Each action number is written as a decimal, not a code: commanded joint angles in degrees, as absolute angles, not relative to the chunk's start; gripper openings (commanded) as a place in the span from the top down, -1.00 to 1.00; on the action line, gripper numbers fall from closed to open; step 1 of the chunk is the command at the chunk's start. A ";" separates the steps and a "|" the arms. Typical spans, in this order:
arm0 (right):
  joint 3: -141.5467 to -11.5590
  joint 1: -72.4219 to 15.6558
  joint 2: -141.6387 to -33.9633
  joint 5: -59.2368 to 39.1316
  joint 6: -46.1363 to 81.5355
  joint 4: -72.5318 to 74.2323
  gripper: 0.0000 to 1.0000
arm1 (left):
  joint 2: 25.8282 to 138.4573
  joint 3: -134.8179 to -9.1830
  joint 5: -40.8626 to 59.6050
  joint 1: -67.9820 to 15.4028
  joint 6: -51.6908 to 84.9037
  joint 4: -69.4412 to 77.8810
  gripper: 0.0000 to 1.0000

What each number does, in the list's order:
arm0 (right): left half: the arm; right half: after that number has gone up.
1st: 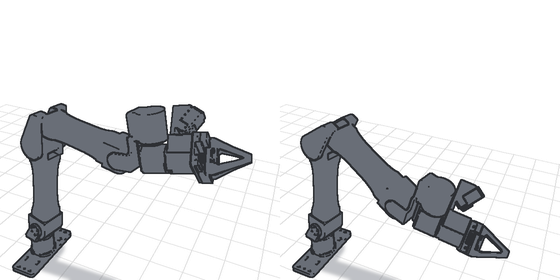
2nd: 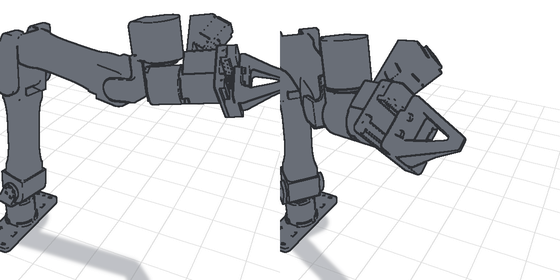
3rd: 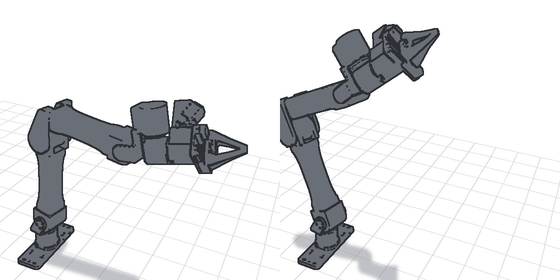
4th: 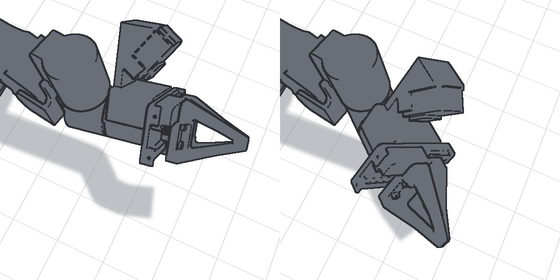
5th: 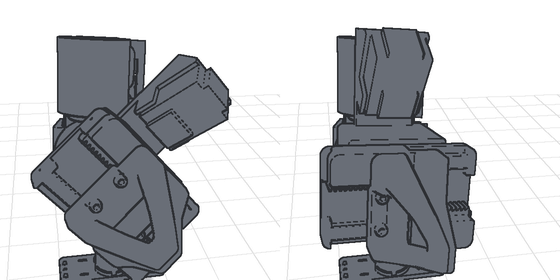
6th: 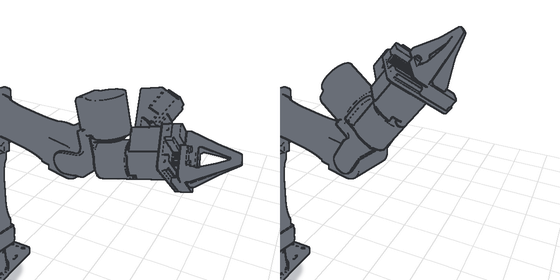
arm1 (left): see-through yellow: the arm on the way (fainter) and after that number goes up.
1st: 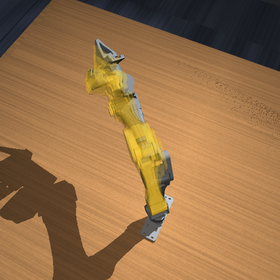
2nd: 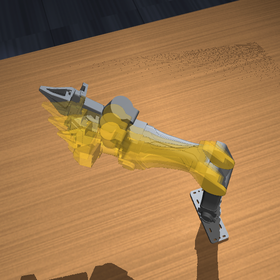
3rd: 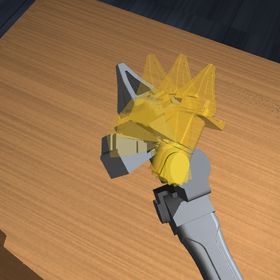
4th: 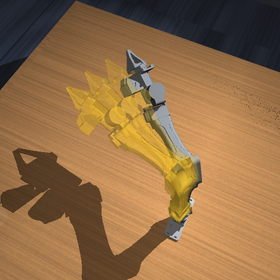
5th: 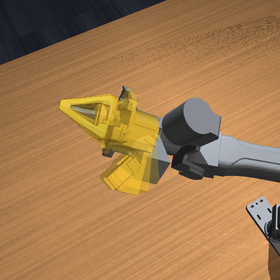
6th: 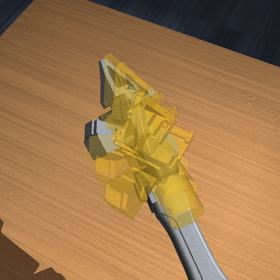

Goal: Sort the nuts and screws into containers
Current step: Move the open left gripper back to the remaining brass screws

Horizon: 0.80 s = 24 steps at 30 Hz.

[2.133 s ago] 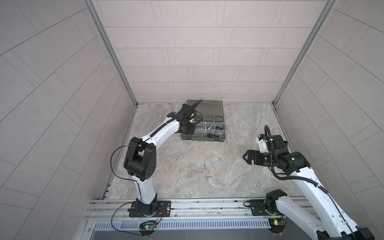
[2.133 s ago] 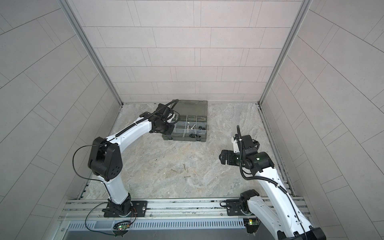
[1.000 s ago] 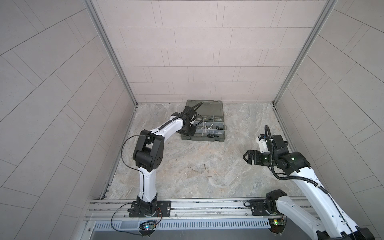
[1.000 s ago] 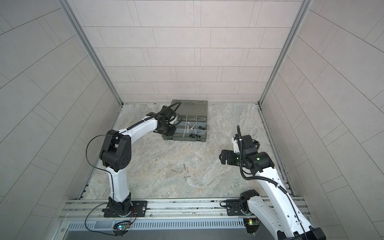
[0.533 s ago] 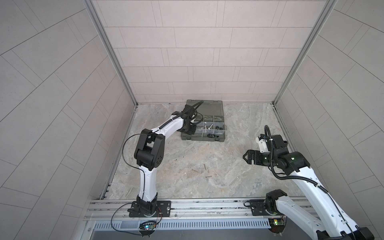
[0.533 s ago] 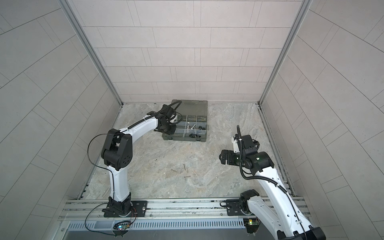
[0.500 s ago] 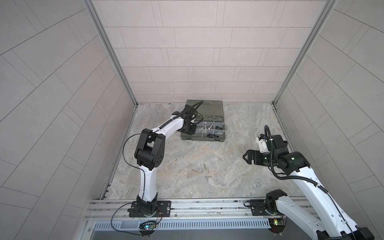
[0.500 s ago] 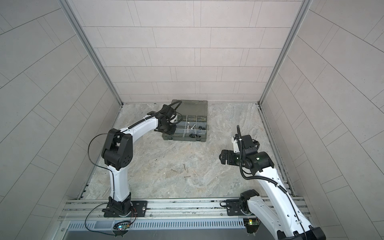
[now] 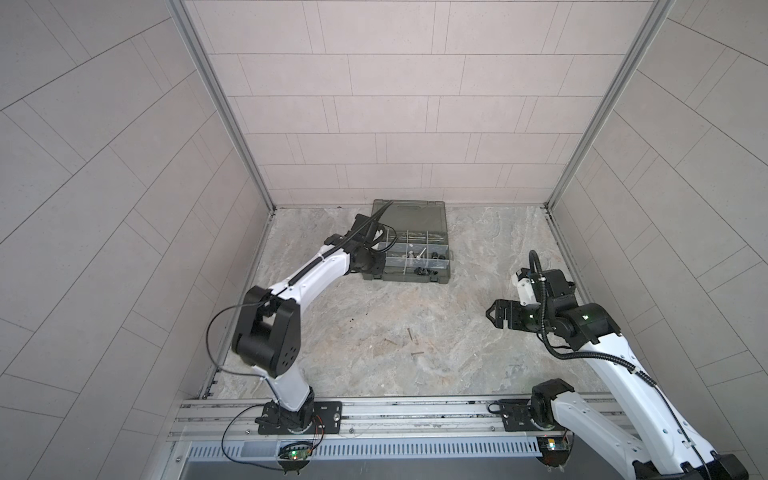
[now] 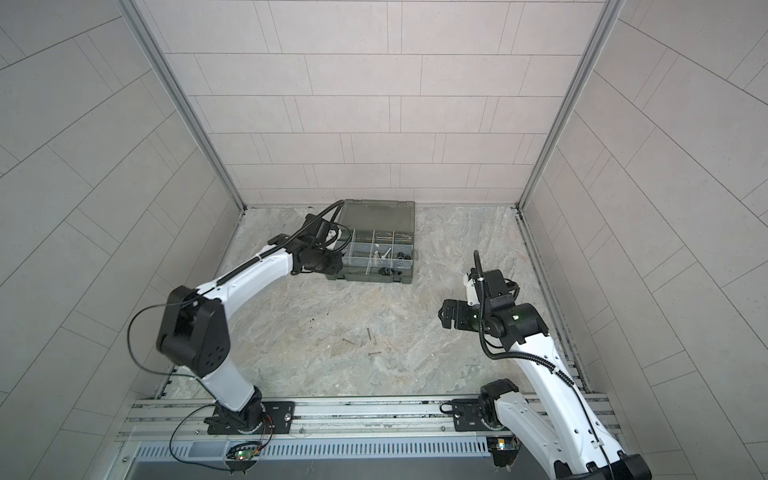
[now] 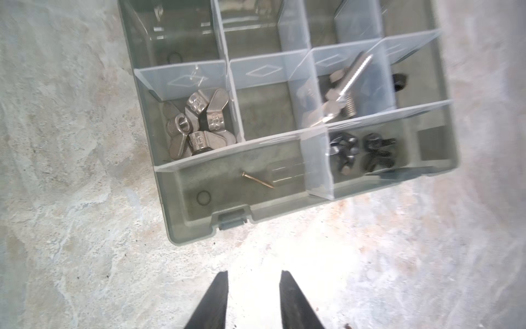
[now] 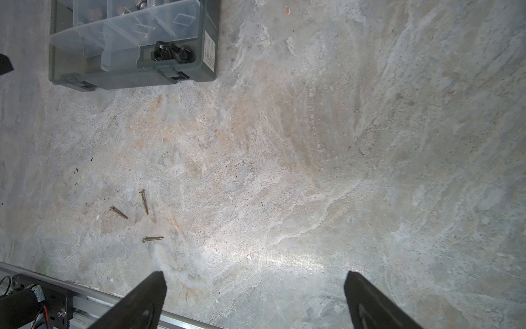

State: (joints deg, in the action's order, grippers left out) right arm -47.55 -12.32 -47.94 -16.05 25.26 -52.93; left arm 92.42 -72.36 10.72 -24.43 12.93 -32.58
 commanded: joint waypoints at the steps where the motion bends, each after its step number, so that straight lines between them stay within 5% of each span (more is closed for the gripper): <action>1: -48.36 -12.04 -47.52 -14.90 24.59 -52.68 -0.99 | 86.46 -64.81 13.99 -26.41 18.59 -28.07 0.20; 3: -48.18 -12.04 -47.48 -14.83 24.53 -52.53 -0.99 | 83.25 -60.44 14.67 -28.10 21.12 -25.58 0.08; 5: -48.01 -12.04 -47.33 -14.51 24.61 -52.51 -0.99 | 80.89 -57.00 13.36 -30.92 23.93 -23.50 -0.33; 8: -48.05 -12.04 -47.20 -14.02 24.76 -52.48 -0.99 | 80.34 -54.10 10.55 -35.57 28.45 -21.53 -0.48; 24: -47.86 -11.99 -45.17 -12.65 25.13 -52.74 -0.99 | 90.95 -54.98 -1.57 -50.97 43.85 -22.68 -0.04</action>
